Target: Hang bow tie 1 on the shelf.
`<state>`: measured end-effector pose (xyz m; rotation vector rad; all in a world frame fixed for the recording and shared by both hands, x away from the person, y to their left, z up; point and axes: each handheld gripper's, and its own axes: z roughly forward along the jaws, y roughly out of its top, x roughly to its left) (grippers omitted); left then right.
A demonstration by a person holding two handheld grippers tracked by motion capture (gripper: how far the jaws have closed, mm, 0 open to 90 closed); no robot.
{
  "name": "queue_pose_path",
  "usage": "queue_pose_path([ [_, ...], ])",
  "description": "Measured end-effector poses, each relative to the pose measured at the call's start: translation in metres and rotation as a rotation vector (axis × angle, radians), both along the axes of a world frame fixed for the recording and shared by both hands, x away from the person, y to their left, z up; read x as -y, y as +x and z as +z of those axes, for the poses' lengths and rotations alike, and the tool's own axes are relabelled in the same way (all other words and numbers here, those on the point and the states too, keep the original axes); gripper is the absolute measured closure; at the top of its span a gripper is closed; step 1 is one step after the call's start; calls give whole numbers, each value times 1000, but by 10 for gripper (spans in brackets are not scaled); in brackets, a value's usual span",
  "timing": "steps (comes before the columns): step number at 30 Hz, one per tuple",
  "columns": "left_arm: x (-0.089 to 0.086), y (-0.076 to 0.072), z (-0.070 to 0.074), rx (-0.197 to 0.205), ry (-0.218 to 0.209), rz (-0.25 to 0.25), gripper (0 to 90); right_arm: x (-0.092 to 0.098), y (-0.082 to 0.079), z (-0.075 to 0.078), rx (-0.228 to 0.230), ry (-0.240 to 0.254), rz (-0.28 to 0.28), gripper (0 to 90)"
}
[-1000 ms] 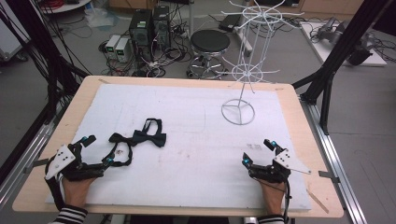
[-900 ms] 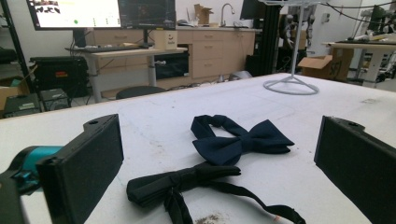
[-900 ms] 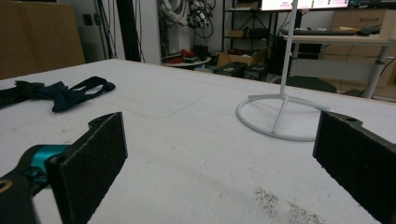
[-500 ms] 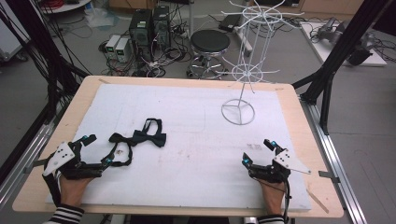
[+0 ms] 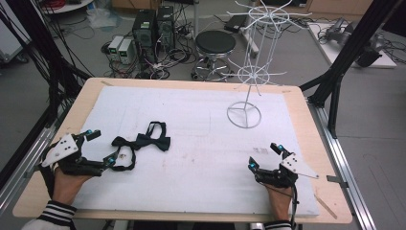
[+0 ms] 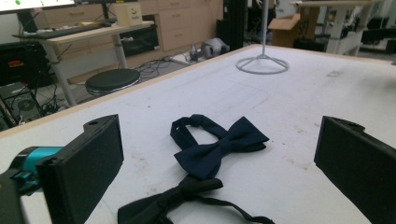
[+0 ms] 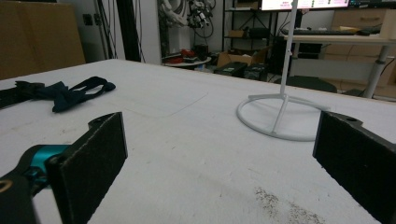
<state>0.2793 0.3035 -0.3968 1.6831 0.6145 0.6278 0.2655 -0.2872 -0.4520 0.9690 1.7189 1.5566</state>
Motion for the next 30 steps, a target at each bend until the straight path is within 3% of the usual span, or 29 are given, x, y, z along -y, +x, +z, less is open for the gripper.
queue_pose_path([
  [15, 27, 28, 31, -82, 195, -169, 17, 0, 0, 0, 5, -4, 1, 22],
  [30, 39, 52, 48, -130, 274, -243, 17, 0, 0, 0, 2, -1, 1, 22],
])
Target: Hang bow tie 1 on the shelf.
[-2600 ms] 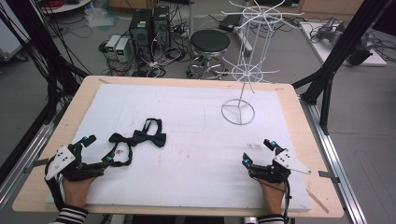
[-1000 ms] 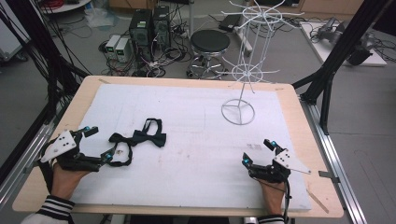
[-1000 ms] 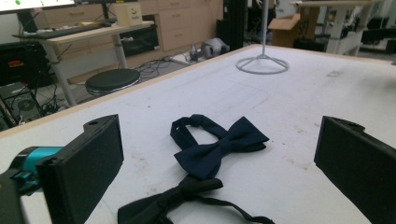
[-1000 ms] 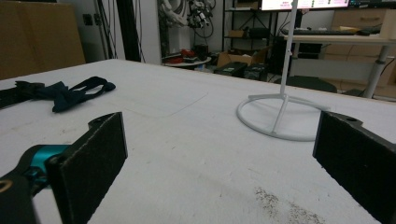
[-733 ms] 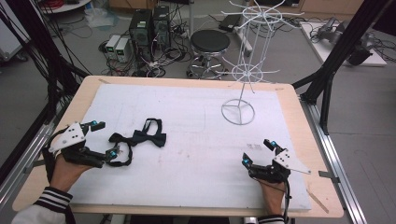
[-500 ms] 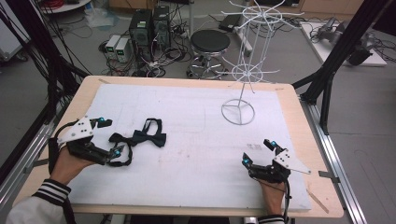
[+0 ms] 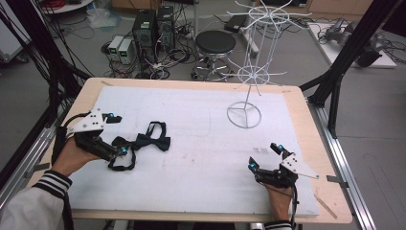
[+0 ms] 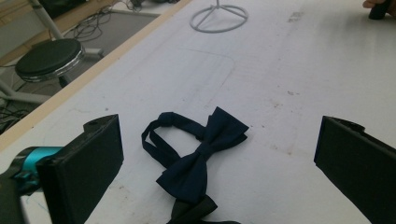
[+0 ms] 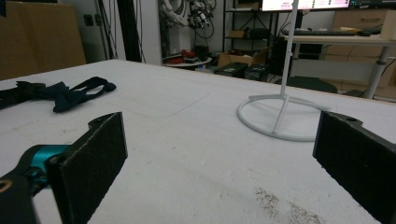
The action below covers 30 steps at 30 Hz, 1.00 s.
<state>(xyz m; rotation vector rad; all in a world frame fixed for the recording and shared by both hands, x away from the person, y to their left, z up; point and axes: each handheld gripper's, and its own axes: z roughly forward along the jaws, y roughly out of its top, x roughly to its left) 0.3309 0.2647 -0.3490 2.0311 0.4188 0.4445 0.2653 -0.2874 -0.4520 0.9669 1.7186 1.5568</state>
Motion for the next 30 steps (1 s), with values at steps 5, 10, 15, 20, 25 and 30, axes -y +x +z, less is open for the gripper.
queue_pose_path([
  [5, 6, 7, 3, -20, 41, -27, 17, 0, 0, 0, 0, 1, 1, 22],
  [10, 10, 15, 3, -36, 88, -40, 17, 0, 0, 0, 0, 2, 1, 22],
  [15, 12, 25, 2, -61, 158, -46, 18, 0, 0, 0, 1, 5, 0, 22],
  [20, 16, 33, 3, -80, 205, -52, 18, 0, 0, 0, 0, 6, 0, 22],
  [25, 20, 41, -1, -110, 261, -56, 18, 1, 0, 0, 2, 7, 0, 22],
  [30, 25, 49, -6, -129, 322, -81, 17, 0, 0, 0, 2, 8, -1, 22],
])
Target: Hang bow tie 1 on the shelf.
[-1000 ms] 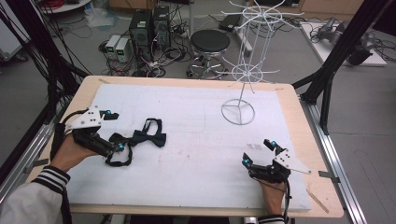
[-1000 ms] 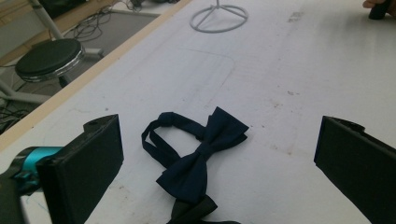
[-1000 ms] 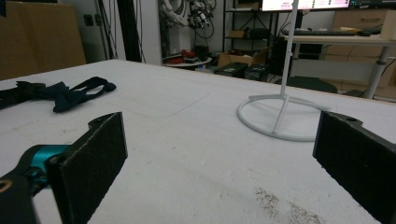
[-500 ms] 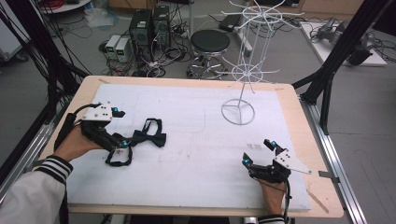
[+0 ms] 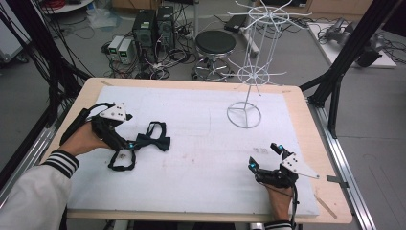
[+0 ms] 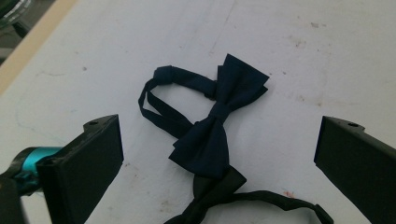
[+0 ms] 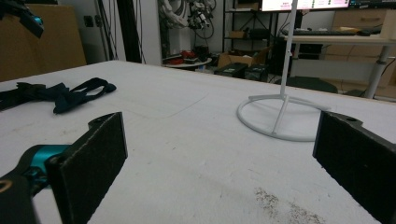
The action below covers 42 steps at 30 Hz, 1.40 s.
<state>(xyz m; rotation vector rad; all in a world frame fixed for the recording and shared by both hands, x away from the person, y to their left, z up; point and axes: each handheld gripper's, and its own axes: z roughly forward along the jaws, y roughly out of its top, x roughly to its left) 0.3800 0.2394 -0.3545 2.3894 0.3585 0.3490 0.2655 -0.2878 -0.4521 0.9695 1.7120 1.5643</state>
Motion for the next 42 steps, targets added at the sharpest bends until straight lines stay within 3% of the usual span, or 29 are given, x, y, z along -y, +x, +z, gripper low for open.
queue_pose_path([
  [7, 5, 12, -10, -29, 45, 18, 18, 0, 0, 0, -1, 1, 1, 22],
  [15, 12, 21, -26, -67, 134, 8, 26, 0, 0, 0, 0, 1, 0, 22],
  [24, 19, 27, -39, -92, 191, 19, 27, 0, 0, 0, 1, 0, -1, 22],
  [28, 23, 29, -44, -98, 219, -11, 130, 0, 0, 0, 0, 1, 0, 22],
  [34, 27, 33, -53, -103, 247, 10, 145, 0, 0, 0, -1, 2, -1, 22],
  [42, 28, 36, -56, -105, 275, 19, 253, 0, 0, 0, -6, 5, -2, 22],
])
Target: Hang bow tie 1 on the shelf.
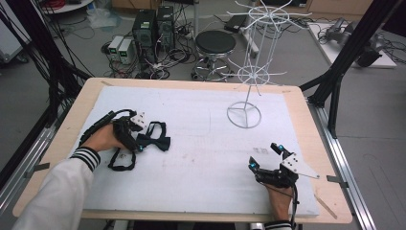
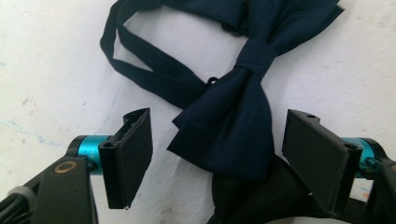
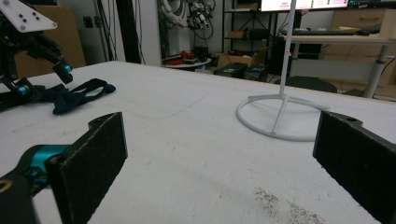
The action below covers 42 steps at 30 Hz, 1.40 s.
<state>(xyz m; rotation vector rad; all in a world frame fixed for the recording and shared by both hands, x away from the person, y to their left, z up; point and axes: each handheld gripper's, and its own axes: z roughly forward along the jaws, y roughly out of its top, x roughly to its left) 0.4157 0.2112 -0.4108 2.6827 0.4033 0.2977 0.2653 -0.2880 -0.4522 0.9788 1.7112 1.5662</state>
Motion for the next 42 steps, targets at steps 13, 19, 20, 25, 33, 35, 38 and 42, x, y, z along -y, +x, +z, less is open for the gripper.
queue_pose_path([
  [13, 5, 0, -3, -5, 27, -20, 360, 0, 0, 0, 1, 0, -2, 22],
  [19, 5, -1, -2, -16, 21, -33, 481, 0, 0, 0, 5, -1, -3, 22],
  [20, 5, -1, -1, -18, 23, -36, 505, 0, 0, 0, 6, -2, -3, 22],
  [25, 7, -3, 0, -13, 13, -46, 639, 0, 0, 0, 5, -1, -3, 22],
  [33, 7, -5, 3, -38, -19, -43, 787, 0, 0, 0, 5, -1, -3, 22],
  [35, 7, -5, 4, -37, -14, -46, 787, 0, 0, 0, 6, -2, -3, 22],
  [38, 8, -6, 4, -38, -25, -40, 787, 0, 0, 0, 6, -2, -3, 22],
  [42, 7, -6, 6, -25, -41, -35, 787, 0, 0, 0, 6, -2, -3, 22],
])
